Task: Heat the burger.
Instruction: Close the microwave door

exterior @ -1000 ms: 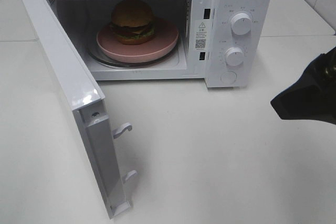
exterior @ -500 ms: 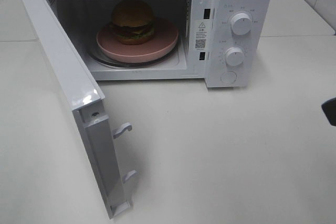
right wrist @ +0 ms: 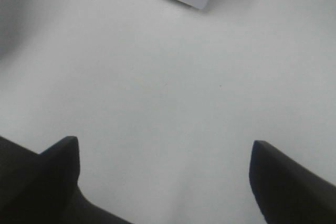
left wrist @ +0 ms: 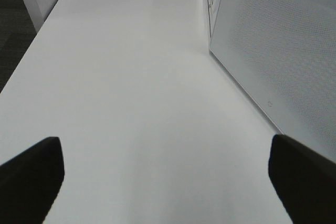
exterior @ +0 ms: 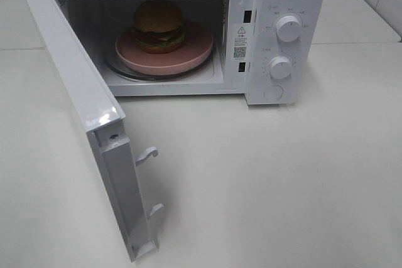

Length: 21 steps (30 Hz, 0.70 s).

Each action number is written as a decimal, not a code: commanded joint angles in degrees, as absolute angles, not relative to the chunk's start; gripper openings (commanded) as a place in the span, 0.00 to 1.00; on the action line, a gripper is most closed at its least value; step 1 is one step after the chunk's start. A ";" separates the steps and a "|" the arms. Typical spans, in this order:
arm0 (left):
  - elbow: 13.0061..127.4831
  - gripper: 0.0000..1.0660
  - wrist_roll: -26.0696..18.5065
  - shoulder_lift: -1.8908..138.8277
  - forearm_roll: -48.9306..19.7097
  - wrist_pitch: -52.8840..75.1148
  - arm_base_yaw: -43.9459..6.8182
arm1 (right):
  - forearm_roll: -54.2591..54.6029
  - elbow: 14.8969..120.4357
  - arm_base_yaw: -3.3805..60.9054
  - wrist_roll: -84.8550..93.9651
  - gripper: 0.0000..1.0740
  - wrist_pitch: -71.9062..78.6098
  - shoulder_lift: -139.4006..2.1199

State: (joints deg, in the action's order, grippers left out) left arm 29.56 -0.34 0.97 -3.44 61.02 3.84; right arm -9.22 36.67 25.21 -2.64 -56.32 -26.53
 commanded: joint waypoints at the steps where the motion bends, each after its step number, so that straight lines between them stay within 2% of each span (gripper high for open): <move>1: 29.51 0.92 -0.52 0.92 -3.55 61.25 3.95 | -9.51 35.47 21.72 -2.86 0.74 -56.67 -23.26; 6: 29.51 0.92 -0.52 0.92 -3.55 61.25 3.95 | -9.51 31.46 15.18 -2.81 0.73 -57.87 -14.32; 21: 29.51 0.92 -0.52 0.92 -3.55 61.25 3.95 | -8.94 29.39 9.05 -3.84 0.70 -57.24 -2.86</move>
State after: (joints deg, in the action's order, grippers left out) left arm 29.56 -0.34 0.97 -3.44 61.02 3.84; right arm -9.17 29.68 9.45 -3.04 -57.41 -3.44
